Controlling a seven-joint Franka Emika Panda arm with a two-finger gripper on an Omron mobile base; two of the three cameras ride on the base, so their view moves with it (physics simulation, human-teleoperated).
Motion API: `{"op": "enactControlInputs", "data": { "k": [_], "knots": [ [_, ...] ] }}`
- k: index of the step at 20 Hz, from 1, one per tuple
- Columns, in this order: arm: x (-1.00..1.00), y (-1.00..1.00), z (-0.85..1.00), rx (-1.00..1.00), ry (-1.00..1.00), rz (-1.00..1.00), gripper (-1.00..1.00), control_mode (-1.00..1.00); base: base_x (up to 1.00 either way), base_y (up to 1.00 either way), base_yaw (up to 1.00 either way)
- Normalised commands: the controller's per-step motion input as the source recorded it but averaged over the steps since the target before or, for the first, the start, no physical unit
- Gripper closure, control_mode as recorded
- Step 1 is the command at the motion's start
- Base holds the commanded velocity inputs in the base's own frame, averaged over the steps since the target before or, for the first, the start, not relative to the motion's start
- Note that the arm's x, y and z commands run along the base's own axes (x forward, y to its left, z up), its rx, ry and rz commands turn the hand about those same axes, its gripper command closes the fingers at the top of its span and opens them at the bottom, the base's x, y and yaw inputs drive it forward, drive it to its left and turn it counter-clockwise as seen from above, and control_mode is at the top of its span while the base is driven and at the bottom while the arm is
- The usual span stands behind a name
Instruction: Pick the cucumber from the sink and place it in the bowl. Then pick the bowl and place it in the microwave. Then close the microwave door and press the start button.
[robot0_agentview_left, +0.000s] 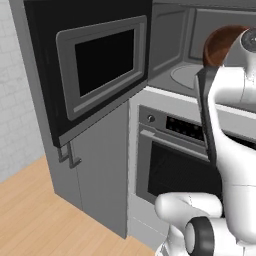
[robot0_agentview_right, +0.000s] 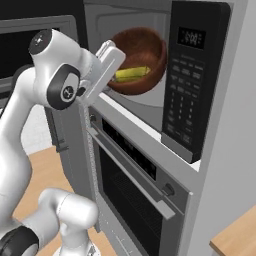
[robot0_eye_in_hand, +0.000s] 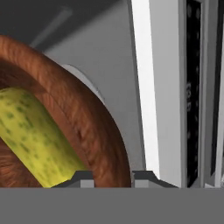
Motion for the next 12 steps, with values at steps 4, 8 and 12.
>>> {"op": "enactControlInputs", "data": {
  "k": [4,8,12],
  "knots": [
    [0.5,-0.28,0.0,0.08,-0.02,0.04,1.0,-1.0,0.0,0.0,0.0],
    [0.41,0.0,0.0,0.0,-0.05,0.0,1.0,-1.0,0.0,0.0,0.0],
    [0.49,0.0,-0.04,0.0,0.0,0.0,1.0,-1.0,0.0,0.0,0.0]
  ]
}}
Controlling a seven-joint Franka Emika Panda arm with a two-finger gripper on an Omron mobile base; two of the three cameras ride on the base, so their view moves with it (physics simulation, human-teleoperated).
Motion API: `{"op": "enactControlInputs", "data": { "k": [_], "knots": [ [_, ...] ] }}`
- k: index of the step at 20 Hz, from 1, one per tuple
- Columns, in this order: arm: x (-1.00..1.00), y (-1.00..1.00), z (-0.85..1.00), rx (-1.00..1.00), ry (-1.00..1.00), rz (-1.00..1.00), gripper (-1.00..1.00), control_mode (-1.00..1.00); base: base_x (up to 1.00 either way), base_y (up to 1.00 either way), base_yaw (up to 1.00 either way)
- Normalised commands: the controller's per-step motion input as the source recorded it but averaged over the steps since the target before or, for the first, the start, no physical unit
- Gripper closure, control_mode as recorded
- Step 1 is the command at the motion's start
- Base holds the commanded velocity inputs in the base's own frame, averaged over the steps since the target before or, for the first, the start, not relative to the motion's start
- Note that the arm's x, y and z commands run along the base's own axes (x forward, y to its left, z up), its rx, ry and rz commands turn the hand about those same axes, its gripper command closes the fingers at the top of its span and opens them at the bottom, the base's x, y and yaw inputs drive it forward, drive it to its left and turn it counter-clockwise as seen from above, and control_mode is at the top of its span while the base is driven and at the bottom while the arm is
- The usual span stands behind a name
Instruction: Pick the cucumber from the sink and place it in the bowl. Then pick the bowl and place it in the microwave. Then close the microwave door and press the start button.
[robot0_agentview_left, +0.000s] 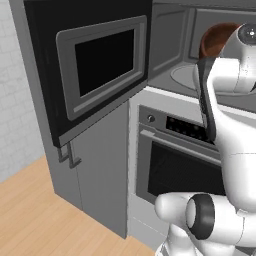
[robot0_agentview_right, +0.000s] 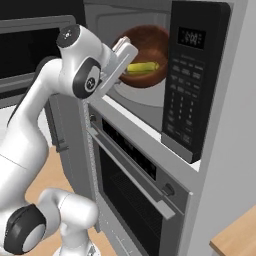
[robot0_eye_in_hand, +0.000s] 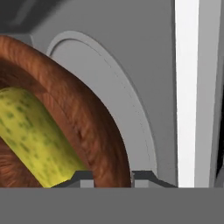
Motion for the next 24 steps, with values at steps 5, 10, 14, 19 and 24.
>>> {"op": "enactControlInputs", "data": {
  "k": [5,10,14,19,24],
  "knots": [
    [0.24,0.0,-0.25,0.0,0.0,0.0,1.0,-1.0,0.0,0.0,0.0],
    [0.26,-0.01,-0.3,0.0,0.0,0.0,1.0,-1.0,0.0,0.0,0.0],
    [0.19,0.0,-0.44,0.0,0.0,0.0,1.0,-1.0,0.0,0.0,0.0],
    [0.19,0.0,-0.29,0.0,0.0,0.0,1.0,-1.0,0.0,0.0,0.0],
    [0.23,-0.01,-0.05,0.0,0.0,0.0,1.0,-1.0,0.0,0.0,0.0]
  ]
}}
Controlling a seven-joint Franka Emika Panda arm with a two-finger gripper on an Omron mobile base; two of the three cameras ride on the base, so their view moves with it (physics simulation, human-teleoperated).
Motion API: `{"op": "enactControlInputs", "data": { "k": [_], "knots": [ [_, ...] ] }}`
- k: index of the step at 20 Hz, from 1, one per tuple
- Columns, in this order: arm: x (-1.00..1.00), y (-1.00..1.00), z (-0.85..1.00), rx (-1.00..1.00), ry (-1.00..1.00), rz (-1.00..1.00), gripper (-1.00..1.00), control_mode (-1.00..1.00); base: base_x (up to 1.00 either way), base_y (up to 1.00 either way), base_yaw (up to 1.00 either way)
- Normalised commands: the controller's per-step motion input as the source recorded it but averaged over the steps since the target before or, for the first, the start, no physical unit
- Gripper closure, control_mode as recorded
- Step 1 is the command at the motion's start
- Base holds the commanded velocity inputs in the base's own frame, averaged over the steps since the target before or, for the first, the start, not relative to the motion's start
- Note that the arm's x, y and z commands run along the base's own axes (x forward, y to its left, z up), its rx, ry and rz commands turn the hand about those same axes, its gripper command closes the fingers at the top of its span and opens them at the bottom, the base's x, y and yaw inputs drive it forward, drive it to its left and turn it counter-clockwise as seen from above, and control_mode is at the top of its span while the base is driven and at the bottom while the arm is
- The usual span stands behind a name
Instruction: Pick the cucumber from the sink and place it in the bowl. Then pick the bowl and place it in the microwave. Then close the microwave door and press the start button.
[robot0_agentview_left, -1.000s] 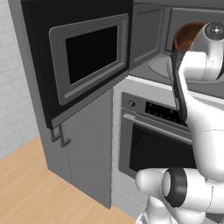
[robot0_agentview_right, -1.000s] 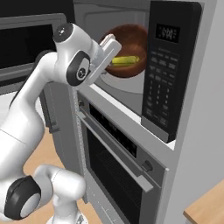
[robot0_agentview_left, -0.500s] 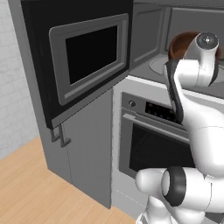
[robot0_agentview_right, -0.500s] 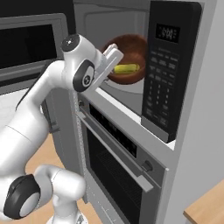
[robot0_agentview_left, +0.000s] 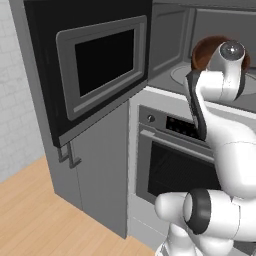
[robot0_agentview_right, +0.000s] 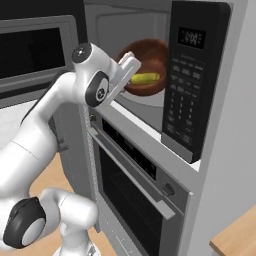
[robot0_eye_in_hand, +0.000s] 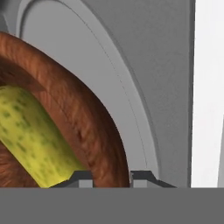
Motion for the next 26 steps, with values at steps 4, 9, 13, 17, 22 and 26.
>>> {"op": "enactControlInputs", "data": {
  "k": [4,9,13,17,22,26],
  "knots": [
    [0.22,-0.01,0.0,0.0,-0.01,0.0,-1.0,-1.0,0.0,0.0,0.0],
    [0.0,0.0,0.0,0.0,-0.08,0.0,-1.0,-1.0,0.0,0.0,0.0],
    [0.02,0.0,0.0,0.0,-0.26,0.0,-1.0,-1.0,0.0,0.0,0.0],
    [0.0,0.0,0.0,0.0,-0.64,0.0,-1.0,-1.0,0.0,0.0,0.0],
    [0.0,0.18,0.01,0.0,-0.5,0.0,-1.0,-1.0,0.0,0.0,0.0],
    [-0.37,0.48,0.33,0.0,-0.08,0.0,-1.0,-1.0,0.0,0.0,0.0]
  ]
}}
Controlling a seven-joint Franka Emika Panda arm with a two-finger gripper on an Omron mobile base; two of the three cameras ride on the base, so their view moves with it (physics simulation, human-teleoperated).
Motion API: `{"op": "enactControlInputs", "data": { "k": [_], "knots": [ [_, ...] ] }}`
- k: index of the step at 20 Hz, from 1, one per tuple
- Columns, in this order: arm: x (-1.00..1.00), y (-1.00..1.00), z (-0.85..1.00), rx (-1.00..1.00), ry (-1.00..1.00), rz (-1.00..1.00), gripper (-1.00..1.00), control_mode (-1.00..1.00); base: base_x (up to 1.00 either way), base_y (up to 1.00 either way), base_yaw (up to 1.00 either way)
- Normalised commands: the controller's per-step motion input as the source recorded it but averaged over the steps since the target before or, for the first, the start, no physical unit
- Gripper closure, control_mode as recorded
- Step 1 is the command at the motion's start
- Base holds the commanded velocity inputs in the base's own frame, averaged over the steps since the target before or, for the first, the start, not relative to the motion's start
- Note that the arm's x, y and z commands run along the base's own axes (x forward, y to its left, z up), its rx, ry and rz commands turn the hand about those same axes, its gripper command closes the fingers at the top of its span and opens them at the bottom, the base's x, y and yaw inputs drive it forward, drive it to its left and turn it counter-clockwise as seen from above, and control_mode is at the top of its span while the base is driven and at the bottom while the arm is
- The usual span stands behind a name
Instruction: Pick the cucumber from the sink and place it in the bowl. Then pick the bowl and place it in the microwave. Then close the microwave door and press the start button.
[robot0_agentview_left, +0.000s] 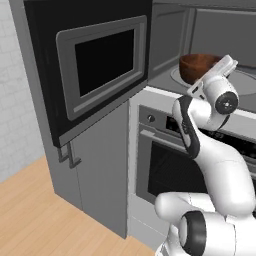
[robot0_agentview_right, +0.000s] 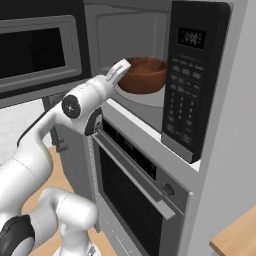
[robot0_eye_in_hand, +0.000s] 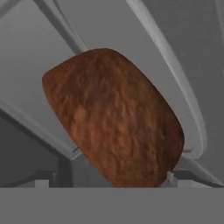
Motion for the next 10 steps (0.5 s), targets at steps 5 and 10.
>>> {"op": "enactControlInputs", "data": {
  "k": [5,10],
  "knots": [
    [-0.74,0.55,0.83,0.0,-0.08,0.0,-1.0,-1.0,0.0,0.0,0.0],
    [-0.94,0.34,0.7,-0.01,-0.04,0.0,-1.0,-1.0,0.0,0.0,0.0]
  ]
}}
